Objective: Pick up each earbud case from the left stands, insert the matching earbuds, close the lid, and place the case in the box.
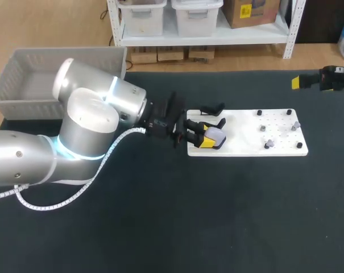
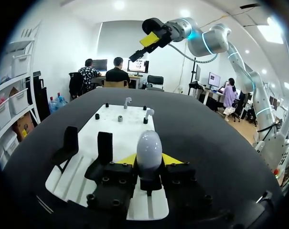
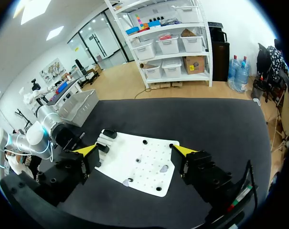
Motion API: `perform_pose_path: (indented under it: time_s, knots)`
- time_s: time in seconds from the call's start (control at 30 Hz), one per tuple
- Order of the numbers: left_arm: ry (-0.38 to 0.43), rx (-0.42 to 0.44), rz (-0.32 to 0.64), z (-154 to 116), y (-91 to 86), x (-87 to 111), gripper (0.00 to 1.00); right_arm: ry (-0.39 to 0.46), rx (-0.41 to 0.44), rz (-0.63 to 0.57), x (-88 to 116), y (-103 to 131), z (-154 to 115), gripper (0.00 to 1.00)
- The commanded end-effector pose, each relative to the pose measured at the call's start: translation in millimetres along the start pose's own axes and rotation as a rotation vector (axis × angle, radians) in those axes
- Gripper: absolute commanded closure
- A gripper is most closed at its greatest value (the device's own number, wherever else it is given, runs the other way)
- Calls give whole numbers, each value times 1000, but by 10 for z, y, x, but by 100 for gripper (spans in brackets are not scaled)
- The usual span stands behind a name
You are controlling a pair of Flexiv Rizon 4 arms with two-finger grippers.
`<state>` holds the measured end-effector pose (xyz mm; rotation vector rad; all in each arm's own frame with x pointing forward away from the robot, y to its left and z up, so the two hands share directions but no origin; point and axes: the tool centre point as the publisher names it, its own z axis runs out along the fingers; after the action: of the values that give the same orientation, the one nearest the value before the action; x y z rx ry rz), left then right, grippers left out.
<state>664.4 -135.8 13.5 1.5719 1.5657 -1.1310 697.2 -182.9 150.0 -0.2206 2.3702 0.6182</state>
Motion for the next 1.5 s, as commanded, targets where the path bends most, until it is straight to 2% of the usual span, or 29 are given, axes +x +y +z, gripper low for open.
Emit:
perform_pose_path:
  time_s: [0.03, 0.2, 0.5, 0.77, 0.87, 1.1, 1.5]
  knots:
    - [-5, -1, 10, -41, -21, -28, 100, 0, -3, -1, 1, -7, 6, 0]
    - [-57, -2, 42, -171, -154, -154, 100, 0, -3, -1, 1, -7, 6, 0]
    - [-235, 10, 60, -476, -450, -461, 100, 0, -3, -1, 1, -7, 6, 0]
    - [-360, 18, 75, -627, -535, -631, 100, 0, -3, -1, 1, -7, 6, 0]
    - [-377, -5, 94, -680, -568, -687, 100, 0, -3, -1, 1, -7, 6, 0]
    - [-426, -1, 104, -708, -583, -758, 100, 0, -3, -1, 1, -7, 6, 0]
    - [-417, 29, 137, -715, -607, -800, 100, 0, -3, -1, 1, -7, 6, 0]
